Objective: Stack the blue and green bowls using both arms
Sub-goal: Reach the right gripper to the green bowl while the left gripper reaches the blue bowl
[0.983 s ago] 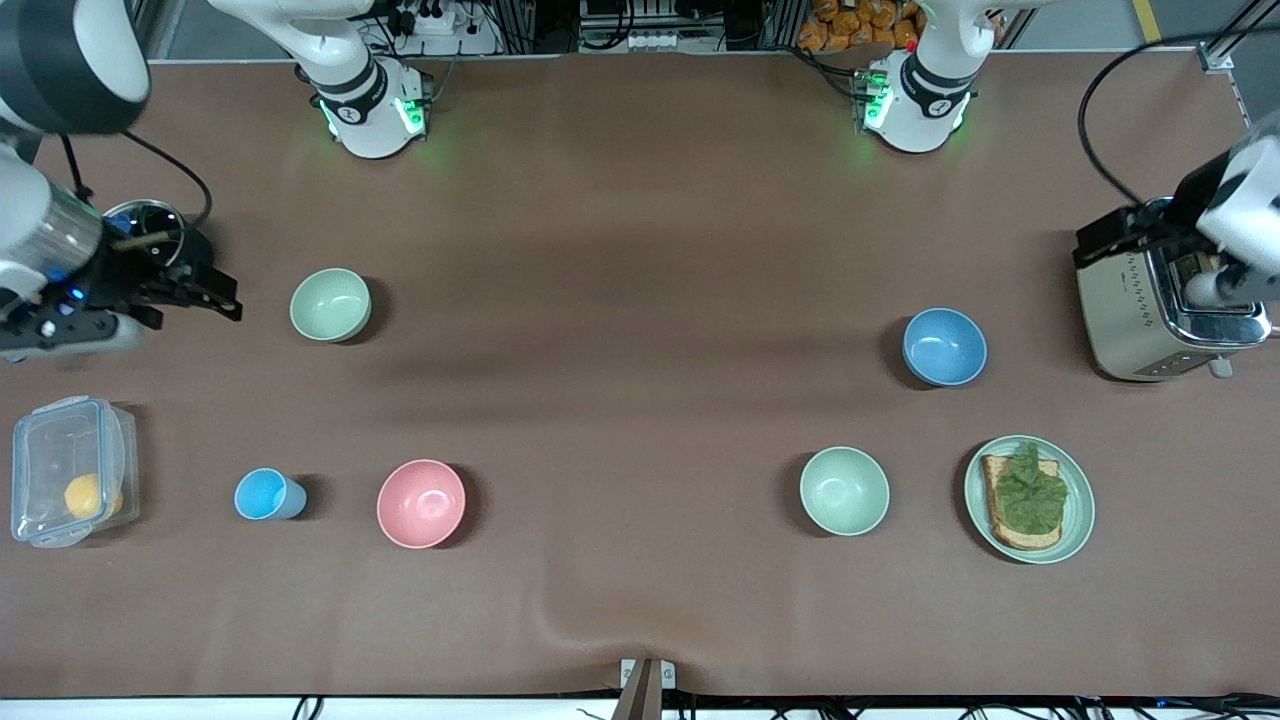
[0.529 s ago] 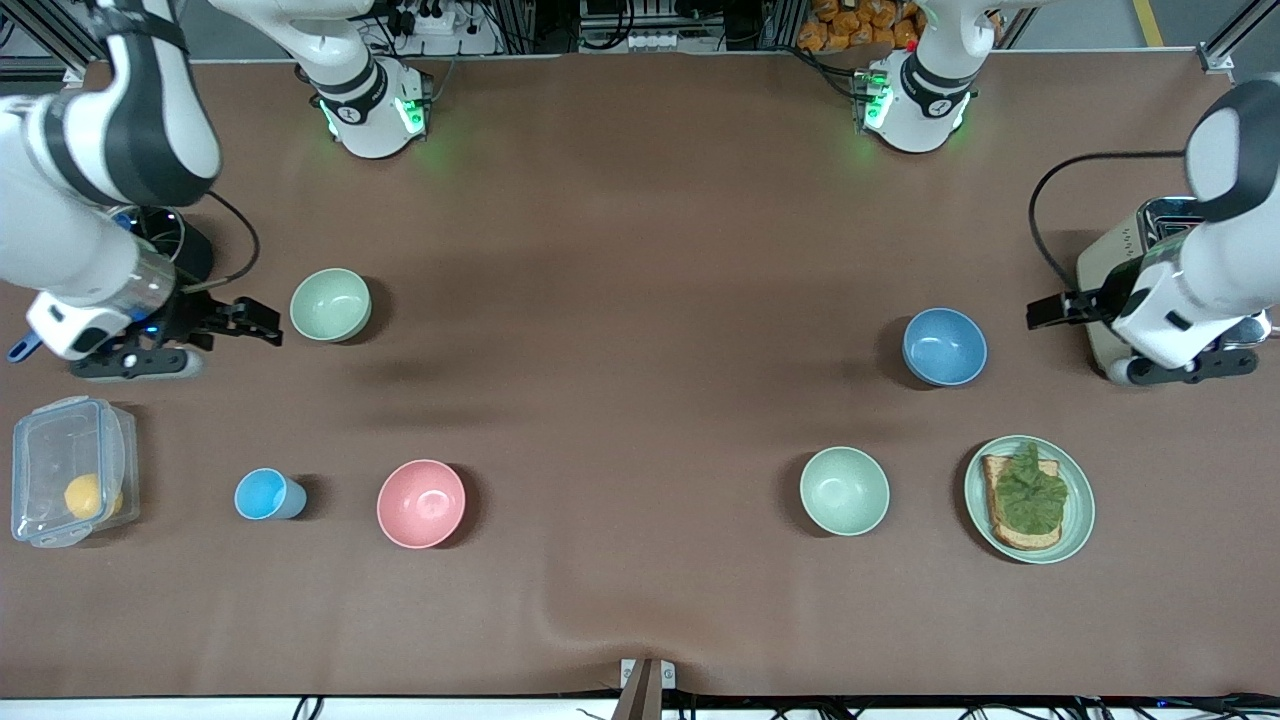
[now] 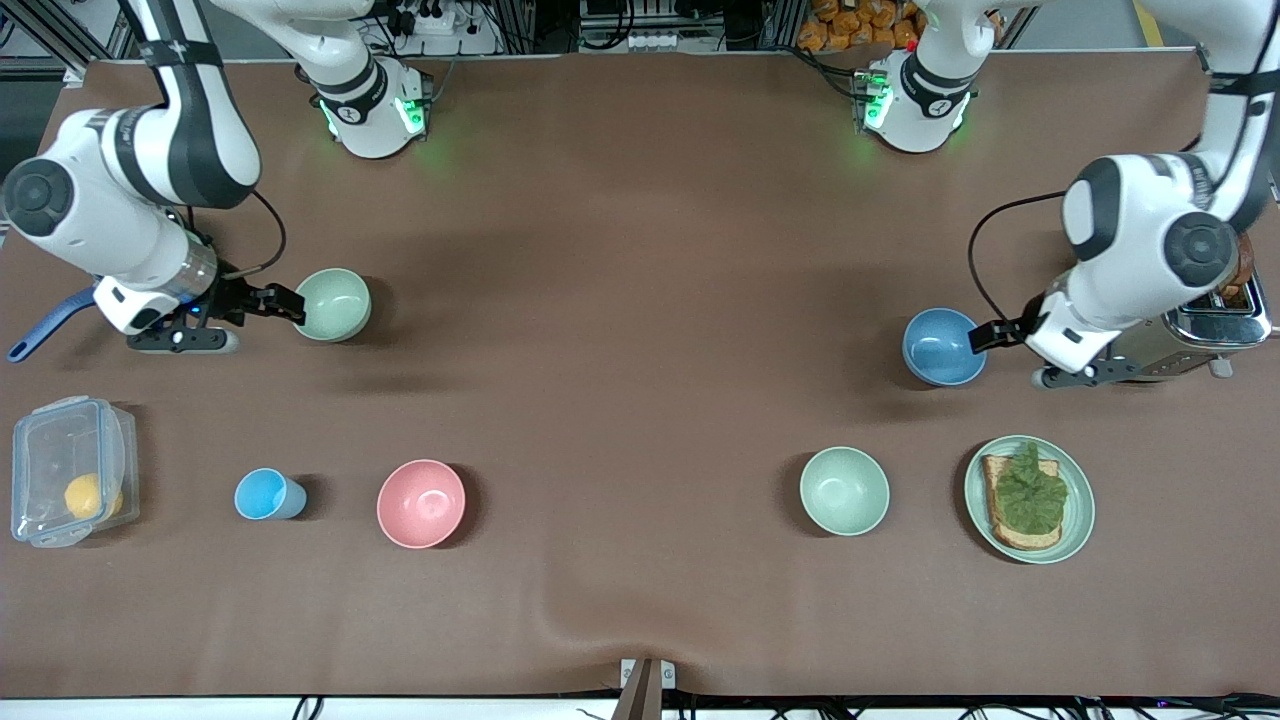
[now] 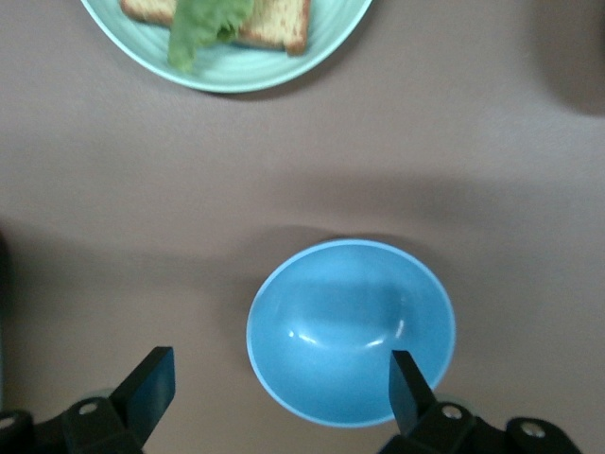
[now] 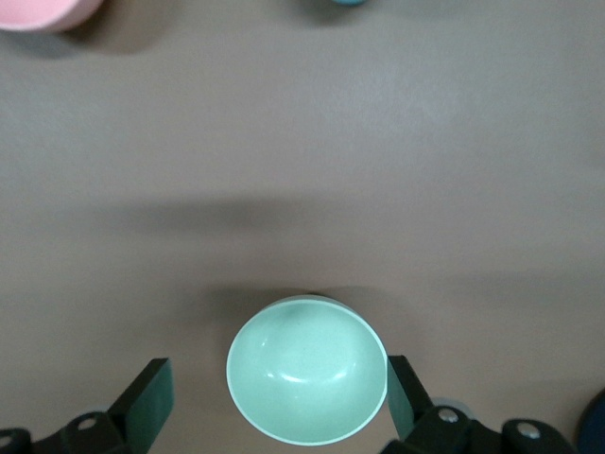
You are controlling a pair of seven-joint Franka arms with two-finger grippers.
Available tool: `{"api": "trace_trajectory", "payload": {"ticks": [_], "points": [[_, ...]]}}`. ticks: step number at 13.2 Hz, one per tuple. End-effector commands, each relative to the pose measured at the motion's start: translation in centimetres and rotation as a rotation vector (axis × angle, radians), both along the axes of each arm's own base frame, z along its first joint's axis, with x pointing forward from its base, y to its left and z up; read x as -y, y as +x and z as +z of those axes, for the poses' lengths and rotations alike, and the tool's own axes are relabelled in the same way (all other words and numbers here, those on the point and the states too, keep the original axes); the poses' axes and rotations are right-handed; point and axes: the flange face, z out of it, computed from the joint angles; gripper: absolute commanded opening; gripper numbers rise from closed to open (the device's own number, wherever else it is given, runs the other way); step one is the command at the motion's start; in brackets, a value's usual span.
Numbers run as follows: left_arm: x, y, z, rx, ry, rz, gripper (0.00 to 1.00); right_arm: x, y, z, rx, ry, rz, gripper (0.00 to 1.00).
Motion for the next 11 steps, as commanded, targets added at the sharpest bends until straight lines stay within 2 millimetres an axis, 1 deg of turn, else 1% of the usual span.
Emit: {"api": "trace_trajectory", "payload": {"ticks": [1, 2, 3, 4, 5, 6, 7, 9, 10, 11], "points": [[-0.1, -1.0, -2.0, 0.039, 0.027, -0.061, 1.0, 2.0, -2.1, -1.5, 0.047, -0.003, 0.037, 1.0], [-0.5, -1.1, -2.9, 0.031, 0.024, -0.055, 1.0, 3.7, -2.8, -2.4, 0.061, -0.004, 0.062, 1.0], [-0.9, -1.2, -4.1, 0.015, 0.022, -0.046, 1.0, 5.2, -3.1, -2.9, 0.057, 0.0, 0.072, 1.0], [-0.9, -1.2, -5.3, 0.008, 0.019, -0.047, 1.0, 5.9, -3.4, -3.2, 0.053, 0.014, 0.068, 1.0], [-0.9, -1.3, -5.8, 0.004, 0.018, -0.05, 1.0, 6.5, -4.0, -4.0, 0.039, 0.025, 0.058, 1.0], [-0.9, -1.3, -6.0, 0.001, 0.017, -0.051, 1.0, 7.2, -4.5, -4.7, 0.029, 0.041, 0.039, 1.0], [-1.1, -1.3, -6.5, -0.008, 0.016, -0.048, 0.92, 7.4, -4.7, -4.9, 0.026, 0.047, 0.045, 1.0], [-1.0, -1.5, -7.4, -0.027, 0.015, -0.051, 0.82, 8.0, -5.0, -5.6, 0.014, 0.051, 0.038, 1.0], [-1.0, -1.5, -7.4, -0.027, 0.015, -0.048, 0.73, 8.5, -5.0, -5.8, 0.016, 0.055, 0.043, 1.0], [-1.0, -1.5, -7.4, -0.027, 0.015, -0.048, 0.67, 8.9, -5.2, -6.0, 0.021, 0.08, 0.041, 1.0]]}}
